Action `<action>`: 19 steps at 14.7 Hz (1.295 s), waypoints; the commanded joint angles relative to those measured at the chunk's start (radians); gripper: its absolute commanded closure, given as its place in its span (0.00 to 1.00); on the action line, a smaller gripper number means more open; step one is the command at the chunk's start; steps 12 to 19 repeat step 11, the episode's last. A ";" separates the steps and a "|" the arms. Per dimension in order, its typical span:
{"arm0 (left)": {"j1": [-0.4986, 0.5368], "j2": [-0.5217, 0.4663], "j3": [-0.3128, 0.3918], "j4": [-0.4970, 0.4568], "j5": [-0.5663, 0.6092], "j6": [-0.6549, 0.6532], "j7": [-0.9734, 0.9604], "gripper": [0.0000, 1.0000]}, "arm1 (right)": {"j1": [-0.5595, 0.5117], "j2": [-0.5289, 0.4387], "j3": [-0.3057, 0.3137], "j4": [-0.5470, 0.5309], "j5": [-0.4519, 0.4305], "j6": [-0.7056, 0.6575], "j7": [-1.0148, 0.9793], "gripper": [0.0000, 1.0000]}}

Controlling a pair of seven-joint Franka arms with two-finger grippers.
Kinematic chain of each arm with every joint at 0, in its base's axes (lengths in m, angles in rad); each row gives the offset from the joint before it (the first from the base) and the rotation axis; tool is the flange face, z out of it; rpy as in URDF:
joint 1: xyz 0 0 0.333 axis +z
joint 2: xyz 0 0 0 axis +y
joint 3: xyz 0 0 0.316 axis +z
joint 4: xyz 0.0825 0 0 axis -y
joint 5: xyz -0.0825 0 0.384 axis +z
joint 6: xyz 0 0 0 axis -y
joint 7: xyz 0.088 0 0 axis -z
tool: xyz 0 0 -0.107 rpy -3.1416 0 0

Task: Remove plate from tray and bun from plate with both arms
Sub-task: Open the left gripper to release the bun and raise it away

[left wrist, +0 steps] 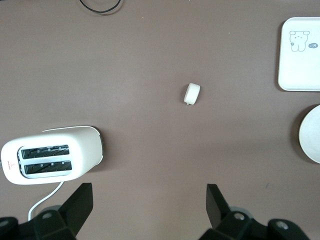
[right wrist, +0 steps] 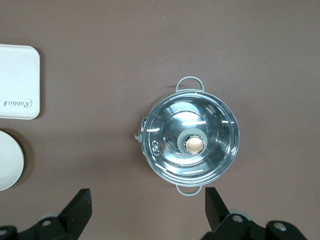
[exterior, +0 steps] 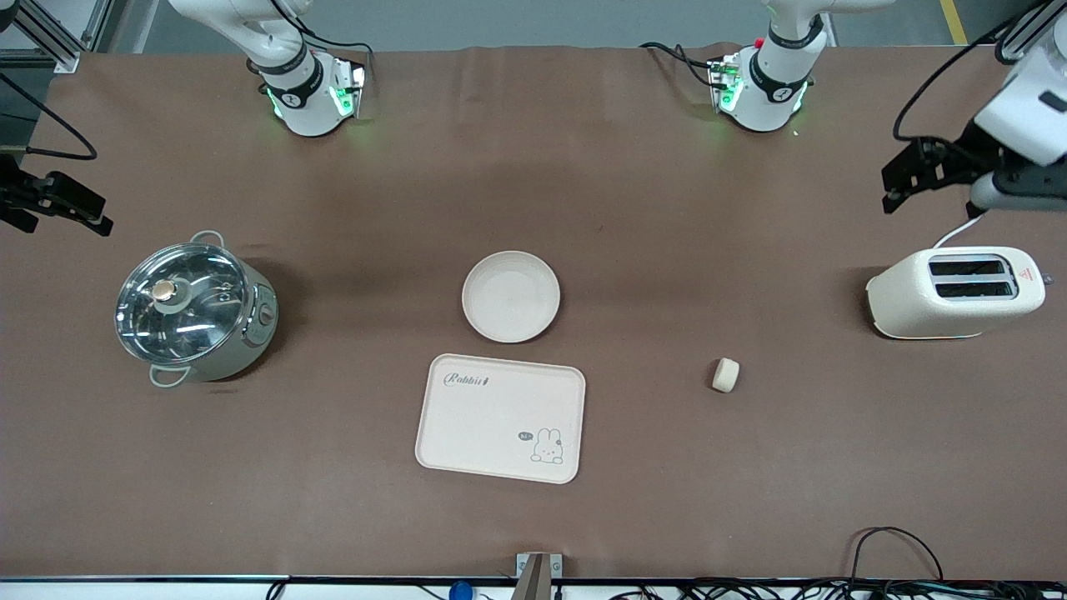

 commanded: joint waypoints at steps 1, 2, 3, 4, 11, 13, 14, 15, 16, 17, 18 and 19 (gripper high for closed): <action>-0.054 -0.106 0.059 -0.195 0.003 0.114 0.002 0.00 | 0.000 -0.002 0.005 0.007 0.003 -0.012 -0.001 0.00; -0.058 -0.113 0.060 -0.203 0.003 0.115 0.005 0.00 | 0.000 -0.002 0.005 0.007 0.003 -0.012 -0.001 0.00; -0.066 -0.111 0.065 -0.200 0.003 0.114 0.014 0.00 | -0.002 -0.002 0.005 0.007 0.003 -0.015 -0.001 0.00; -0.067 -0.092 0.062 -0.180 0.006 0.112 0.010 0.00 | -0.002 -0.002 0.005 0.006 0.003 -0.015 -0.002 0.00; -0.046 0.060 0.066 0.069 -0.008 -0.042 0.014 0.00 | 0.004 -0.003 0.005 0.007 0.003 -0.025 -0.002 0.00; -0.046 0.060 0.066 0.069 -0.008 -0.042 0.014 0.00 | 0.004 -0.003 0.005 0.007 0.003 -0.025 -0.002 0.00; -0.046 0.060 0.066 0.069 -0.008 -0.042 0.014 0.00 | 0.004 -0.003 0.005 0.007 0.003 -0.025 -0.002 0.00; -0.046 0.060 0.066 0.069 -0.008 -0.042 0.014 0.00 | 0.004 -0.003 0.005 0.007 0.003 -0.025 -0.002 0.00; -0.046 0.060 0.066 0.069 -0.008 -0.042 0.014 0.00 | 0.004 -0.003 0.005 0.007 0.003 -0.025 -0.002 0.00; -0.046 0.060 0.066 0.069 -0.008 -0.042 0.014 0.00 | 0.004 -0.003 0.005 0.007 0.003 -0.025 -0.002 0.00; -0.046 0.060 0.066 0.069 -0.008 -0.042 0.014 0.00 | 0.004 -0.003 0.005 0.007 0.003 -0.025 -0.002 0.00; -0.046 0.060 0.066 0.069 -0.008 -0.042 0.014 0.00 | 0.004 -0.003 0.005 0.007 0.003 -0.025 -0.002 0.00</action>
